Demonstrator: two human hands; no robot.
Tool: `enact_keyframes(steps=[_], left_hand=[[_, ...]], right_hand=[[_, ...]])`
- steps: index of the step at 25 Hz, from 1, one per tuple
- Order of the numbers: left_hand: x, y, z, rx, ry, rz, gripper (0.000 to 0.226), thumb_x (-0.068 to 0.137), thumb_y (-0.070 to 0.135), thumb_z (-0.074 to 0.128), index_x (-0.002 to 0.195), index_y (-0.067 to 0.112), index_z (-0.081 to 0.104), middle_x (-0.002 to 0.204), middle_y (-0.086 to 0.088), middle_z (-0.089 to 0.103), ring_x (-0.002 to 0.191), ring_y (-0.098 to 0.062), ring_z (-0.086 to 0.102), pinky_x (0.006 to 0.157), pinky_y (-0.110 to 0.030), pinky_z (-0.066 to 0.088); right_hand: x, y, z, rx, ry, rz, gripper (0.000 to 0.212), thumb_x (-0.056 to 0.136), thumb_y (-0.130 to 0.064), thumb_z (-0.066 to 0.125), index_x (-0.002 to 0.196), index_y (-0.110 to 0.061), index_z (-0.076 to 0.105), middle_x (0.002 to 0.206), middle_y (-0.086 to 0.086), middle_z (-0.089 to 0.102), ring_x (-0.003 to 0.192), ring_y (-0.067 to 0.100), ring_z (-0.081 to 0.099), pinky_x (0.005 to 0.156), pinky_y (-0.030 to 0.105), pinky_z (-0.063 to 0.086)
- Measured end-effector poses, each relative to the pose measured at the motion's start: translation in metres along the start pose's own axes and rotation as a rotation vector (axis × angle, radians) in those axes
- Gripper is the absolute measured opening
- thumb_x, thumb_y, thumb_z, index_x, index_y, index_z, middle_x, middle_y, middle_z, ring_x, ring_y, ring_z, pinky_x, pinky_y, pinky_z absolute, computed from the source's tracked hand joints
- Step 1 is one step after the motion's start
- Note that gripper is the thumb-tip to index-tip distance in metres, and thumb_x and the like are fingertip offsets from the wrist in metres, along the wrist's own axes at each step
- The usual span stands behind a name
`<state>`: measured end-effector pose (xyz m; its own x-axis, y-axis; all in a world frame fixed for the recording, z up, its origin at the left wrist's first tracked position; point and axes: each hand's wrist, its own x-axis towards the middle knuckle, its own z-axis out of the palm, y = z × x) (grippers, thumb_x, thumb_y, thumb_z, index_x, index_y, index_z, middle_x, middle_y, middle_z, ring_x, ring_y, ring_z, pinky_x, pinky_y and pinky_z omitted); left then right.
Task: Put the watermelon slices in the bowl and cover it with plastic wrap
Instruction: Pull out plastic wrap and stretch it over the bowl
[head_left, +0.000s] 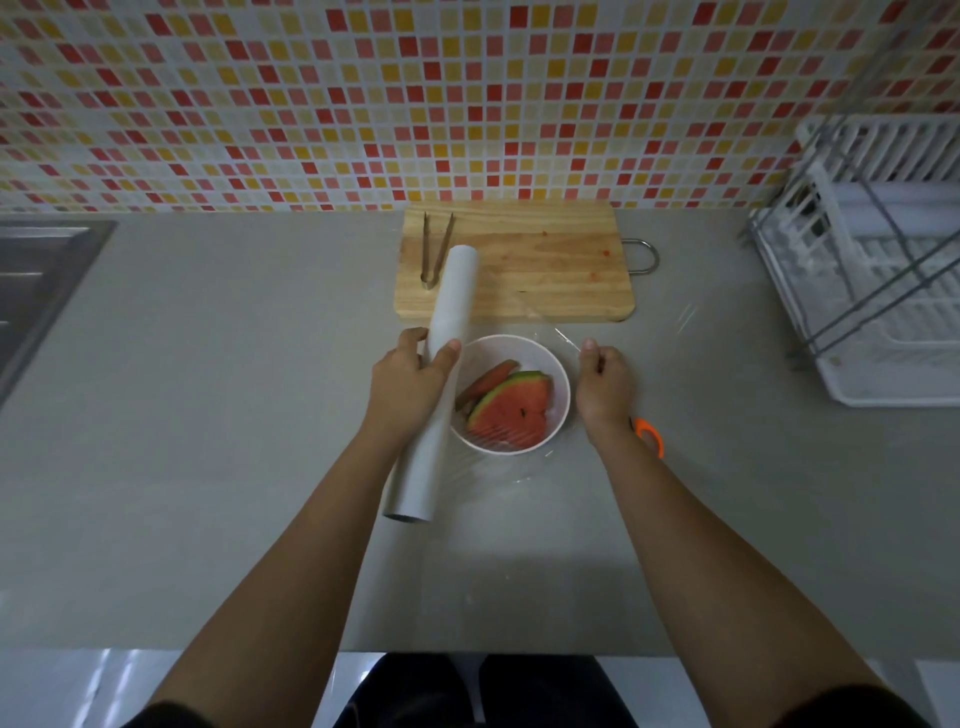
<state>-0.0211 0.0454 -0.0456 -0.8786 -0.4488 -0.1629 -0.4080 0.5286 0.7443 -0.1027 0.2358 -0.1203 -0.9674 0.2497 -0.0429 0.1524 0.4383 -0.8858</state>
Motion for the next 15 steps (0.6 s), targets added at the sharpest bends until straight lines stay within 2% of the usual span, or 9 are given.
enact_keyframes(steps=[5,8,10,12,15], left_hand=[[-0.003,-0.015,-0.002,-0.093,-0.016,-0.090,0.049,0.091,0.049,0.051,0.130,0.020,0.052,0.110,-0.010,0.064,0.099,-0.028,0.060,0.082,-0.033,0.044],[0.000,-0.024,-0.004,-0.213,-0.051,-0.152,0.043,0.092,0.045,0.050,0.127,0.020,0.057,0.110,-0.003,0.061,0.097,-0.022,0.059,0.084,-0.034,0.046],[0.003,-0.028,-0.006,-0.376,-0.115,-0.195,0.033,0.095,0.038,0.047,0.113,0.017,0.063,0.108,-0.007,0.066,0.097,-0.025,0.061,0.088,-0.039,0.050],[0.003,-0.032,-0.007,-0.474,-0.157,-0.201,0.027,0.098,0.031,0.042,0.104,0.018,0.064,0.102,-0.006,0.066,0.095,-0.025,0.061,0.082,-0.037,0.048],[0.003,-0.039,-0.003,-0.485,-0.140,-0.162,0.038,0.100,0.031,0.034,0.137,0.026,0.042,0.122,0.003,0.053,0.104,-0.016,0.055,0.084,-0.032,0.044]], right_hand=[[0.002,0.000,0.000,-0.034,-0.073,-0.010,0.038,0.096,-0.026,0.041,0.092,0.007,0.057,0.102,0.028,0.060,0.093,0.036,0.056,0.065,0.029,0.027],[0.002,0.002,0.002,-0.046,-0.095,-0.001,0.038,0.096,-0.026,0.041,0.090,0.008,0.057,0.101,0.029,0.060,0.093,0.037,0.056,0.072,0.033,0.034],[0.002,0.004,0.003,-0.040,-0.104,0.017,0.038,0.096,-0.027,0.042,0.090,0.007,0.057,0.101,0.027,0.060,0.093,0.036,0.056,0.074,0.034,0.036],[0.001,0.005,0.005,-0.031,-0.116,0.024,0.038,0.095,-0.028,0.042,0.092,0.005,0.059,0.095,0.020,0.060,0.086,0.028,0.053,0.066,0.027,0.029],[-0.002,0.007,0.008,-0.001,-0.149,0.046,0.034,0.095,-0.029,0.042,0.083,-0.002,0.059,0.076,0.006,0.054,0.075,0.019,0.048,0.055,0.024,0.022]])
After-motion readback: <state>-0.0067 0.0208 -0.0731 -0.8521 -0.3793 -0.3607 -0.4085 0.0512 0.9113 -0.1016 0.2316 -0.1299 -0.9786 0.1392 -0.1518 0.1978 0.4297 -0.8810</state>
